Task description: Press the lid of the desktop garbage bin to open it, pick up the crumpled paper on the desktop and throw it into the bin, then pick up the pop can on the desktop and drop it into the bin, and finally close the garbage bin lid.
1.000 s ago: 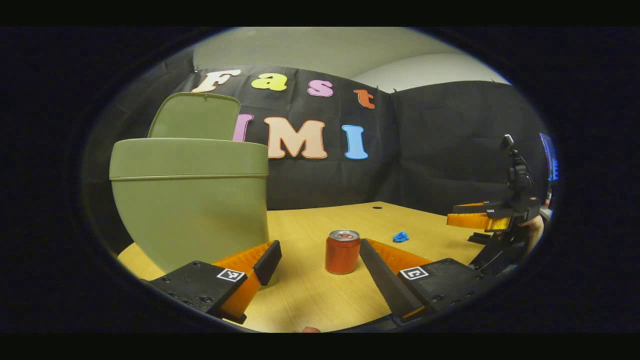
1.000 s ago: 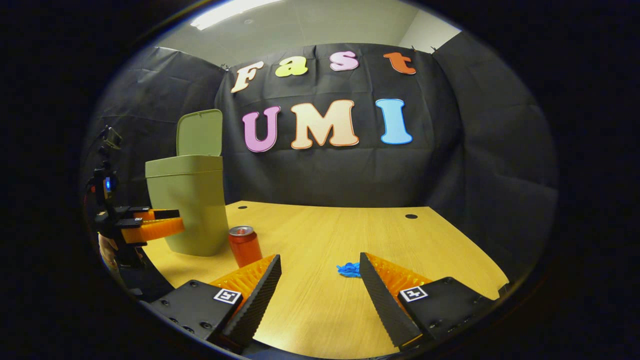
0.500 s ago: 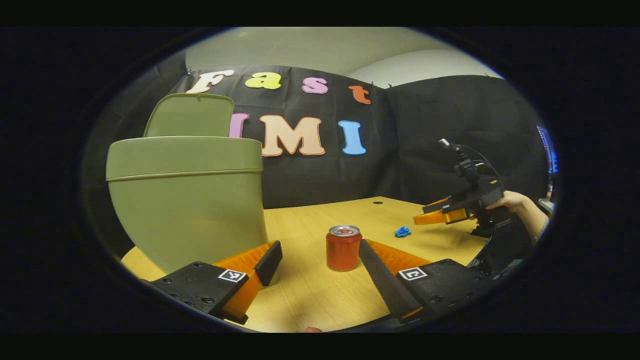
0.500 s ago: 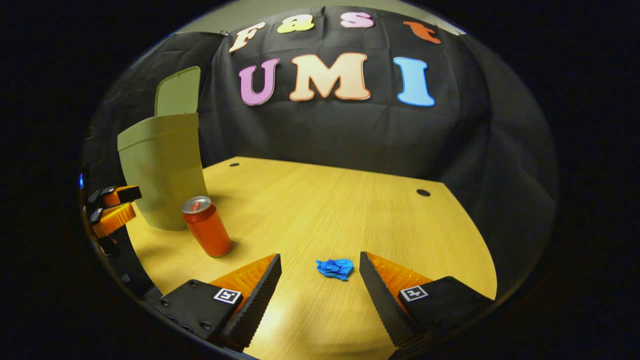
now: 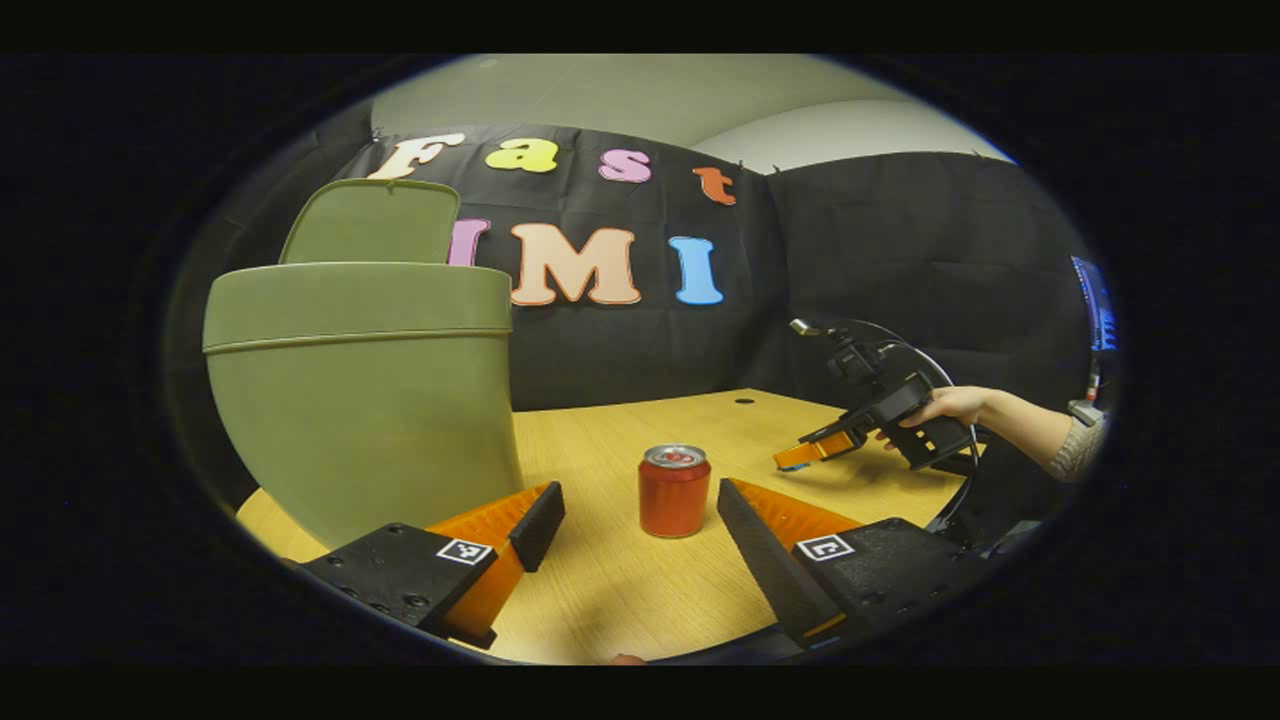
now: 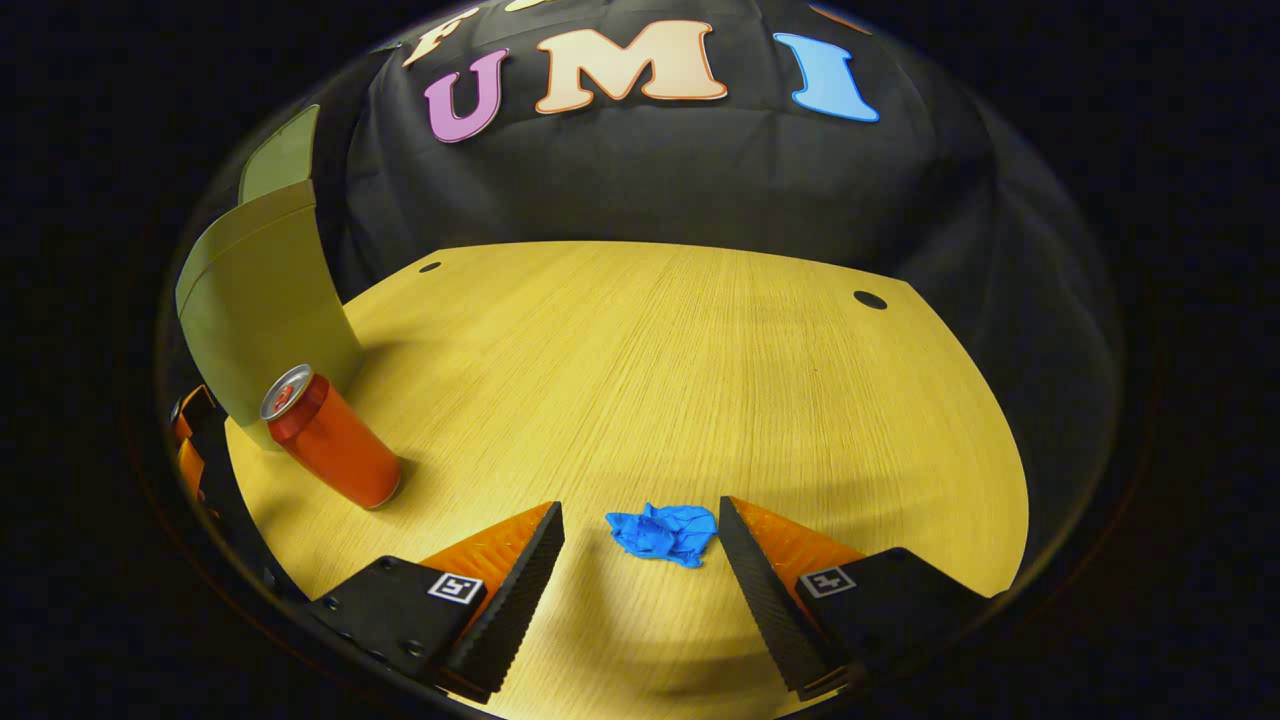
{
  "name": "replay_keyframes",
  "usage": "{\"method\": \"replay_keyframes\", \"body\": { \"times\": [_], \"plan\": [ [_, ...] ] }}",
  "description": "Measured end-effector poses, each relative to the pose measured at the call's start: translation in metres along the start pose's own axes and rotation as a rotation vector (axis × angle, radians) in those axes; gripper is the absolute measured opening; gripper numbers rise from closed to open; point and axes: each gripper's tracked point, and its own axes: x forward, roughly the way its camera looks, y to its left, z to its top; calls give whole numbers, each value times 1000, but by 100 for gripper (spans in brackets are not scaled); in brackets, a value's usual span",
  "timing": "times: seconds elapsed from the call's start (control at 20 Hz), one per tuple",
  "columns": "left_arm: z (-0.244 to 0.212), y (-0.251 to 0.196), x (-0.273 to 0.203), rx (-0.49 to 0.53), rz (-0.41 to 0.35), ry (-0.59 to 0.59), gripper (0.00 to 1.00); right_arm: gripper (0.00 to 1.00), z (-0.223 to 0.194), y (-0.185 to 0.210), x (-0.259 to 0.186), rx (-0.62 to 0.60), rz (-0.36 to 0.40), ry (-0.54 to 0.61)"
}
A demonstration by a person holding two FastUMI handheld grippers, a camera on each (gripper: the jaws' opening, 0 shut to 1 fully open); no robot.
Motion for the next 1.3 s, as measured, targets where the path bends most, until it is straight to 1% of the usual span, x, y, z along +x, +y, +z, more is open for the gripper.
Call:
{"method": "replay_keyframes", "body": {
  "times": [0.1, 0.15, 0.3, 0.35, 0.4, 0.45, 0.5, 0.55, 0.65, 0.7, 0.75, 0.8, 0.85, 0.9, 1.0, 1.05, 1.15, 1.3],
  "plan": [
    [-1, -1, -1, 0, -3, 3, 97, 99, -1, -3, 6, 8, -5, 10],
    [0, -1, -1, -2, -4, 1, 94, 98, -1, -3, 7, 11, -5, 13],
    [-1, -3, -1, -4, -10, 2, 94, 98, -7, -12, 7, -13, -46, 39],
    [0, -3, -1, -6, -10, 1, 94, 91, -13, -18, 11, -31, -65, 56],
    [0, -4, -2, -7, -11, 1, 94, 90, -17, -18, 12, -42, -64, 71],
    [1, -3, -2, -7, -10, -1, 94, 84, -16, -15, 14, -31, -55, 63],
    [1, -2, -2, -6, -7, 0, 94, 80, -13, -13, 14, -27, -47, 61],
    [1, -1, -1, -5, -5, 1, 94, 67, -14, -14, 14, -33, -45, 60],
    [-1, 0, -2, -9, -4, 5, 94, 61, -15, -15, 13, -43, -52, 56],
    [-1, 0, -1, -12, -3, 5, 94, 53, -13, -15, 11, -42, -55, 44],
    [0, 0, -1, -15, -4, 5, 94, 36, -10, -16, 11, -37, -61, 32],
    [-1, -1, -1, -17, -5, 6, 94, 28, -11, -16, 8, -39, -62, 37],
    [-1, -2, -1, -18, -8, 6, 94, 25, -11, -17, 6, -41, -67, 35],
    [-1, -3, -1, -18, -10, 7, 94, 18, -10, -15, 2, -42, -66, 33],
    [-1, -5, -3, -18, -13, 8, 94, 18, -2, -5, -11, -60, -46, 0],
    [0, -6, -3, -16, -16, 6, 94, 17, 6, -1, -17, -79, -41, -22],
    [0, -7, -3, -14, -19, 7, 94, 18, 21, 5, -33, -109, -43, -57],
    [-3, -11, -2, -21, -32, 15, 94, 18, 52, 28, -62, -131, -1, -122]
  ]
}}
